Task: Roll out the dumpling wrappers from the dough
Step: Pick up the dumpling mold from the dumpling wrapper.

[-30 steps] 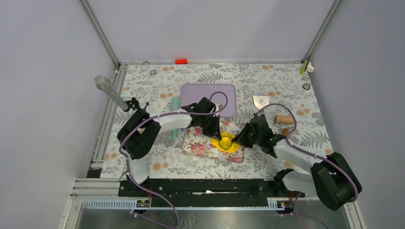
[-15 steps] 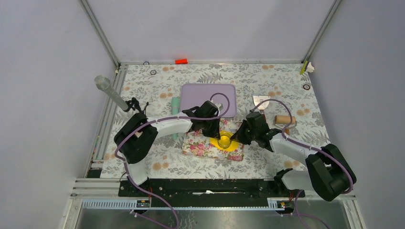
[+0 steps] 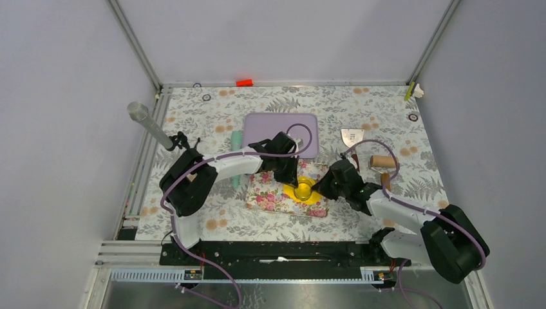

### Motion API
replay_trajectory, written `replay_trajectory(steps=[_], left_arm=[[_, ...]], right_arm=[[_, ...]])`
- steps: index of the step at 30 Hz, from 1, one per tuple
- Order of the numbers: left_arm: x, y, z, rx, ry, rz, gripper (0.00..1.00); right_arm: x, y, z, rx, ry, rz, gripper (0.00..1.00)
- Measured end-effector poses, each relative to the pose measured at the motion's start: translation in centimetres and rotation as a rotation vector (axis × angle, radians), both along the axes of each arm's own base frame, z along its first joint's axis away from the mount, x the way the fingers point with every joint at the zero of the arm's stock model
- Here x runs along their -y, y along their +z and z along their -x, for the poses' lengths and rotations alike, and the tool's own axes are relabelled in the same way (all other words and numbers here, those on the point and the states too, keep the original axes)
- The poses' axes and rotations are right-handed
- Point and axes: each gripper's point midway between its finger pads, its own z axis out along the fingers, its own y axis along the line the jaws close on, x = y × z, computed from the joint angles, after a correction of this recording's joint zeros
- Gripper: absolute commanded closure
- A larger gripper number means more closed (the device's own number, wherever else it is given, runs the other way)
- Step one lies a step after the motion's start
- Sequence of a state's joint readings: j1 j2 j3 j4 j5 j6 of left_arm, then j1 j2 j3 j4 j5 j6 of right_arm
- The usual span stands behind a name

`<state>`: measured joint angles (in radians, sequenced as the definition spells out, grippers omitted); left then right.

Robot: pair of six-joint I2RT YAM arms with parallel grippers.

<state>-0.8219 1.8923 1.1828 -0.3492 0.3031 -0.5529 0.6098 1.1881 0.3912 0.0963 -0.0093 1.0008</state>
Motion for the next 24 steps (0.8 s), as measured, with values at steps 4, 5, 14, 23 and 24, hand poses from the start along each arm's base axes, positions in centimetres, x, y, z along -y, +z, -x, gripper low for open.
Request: replay_trajectory(steps=[4,5,14,23,24], left_arm=[[0.11,-0.02,0.22,0.018,-0.005,0.003,1.0],[0.14,-0.02,0.26,0.025,-0.007,0.0,1.0],[0.22,-0.22,0.03,0.055,-0.036,-0.057,1.0],[0.21,-0.44,-0.15,0.038,-0.05,-0.042,1.0],[0.21,-0.43,-0.17,0.035,-0.049,-0.038,1.0]], right_arm=[[-0.14,0.12,-0.32,-0.012,-0.001,0.02,1.0],[-0.14,0.11,-0.36,-0.017,0.0,0.027,1.0],[-0.23,0.04,-0.78,-0.06,0.049,0.113,1.0],[-0.26,-0.01,-0.73,-0.022,0.052,0.087,1.0],[-0.3,-0.02,-0.67,-0.015,0.048,0.073,1.0]])
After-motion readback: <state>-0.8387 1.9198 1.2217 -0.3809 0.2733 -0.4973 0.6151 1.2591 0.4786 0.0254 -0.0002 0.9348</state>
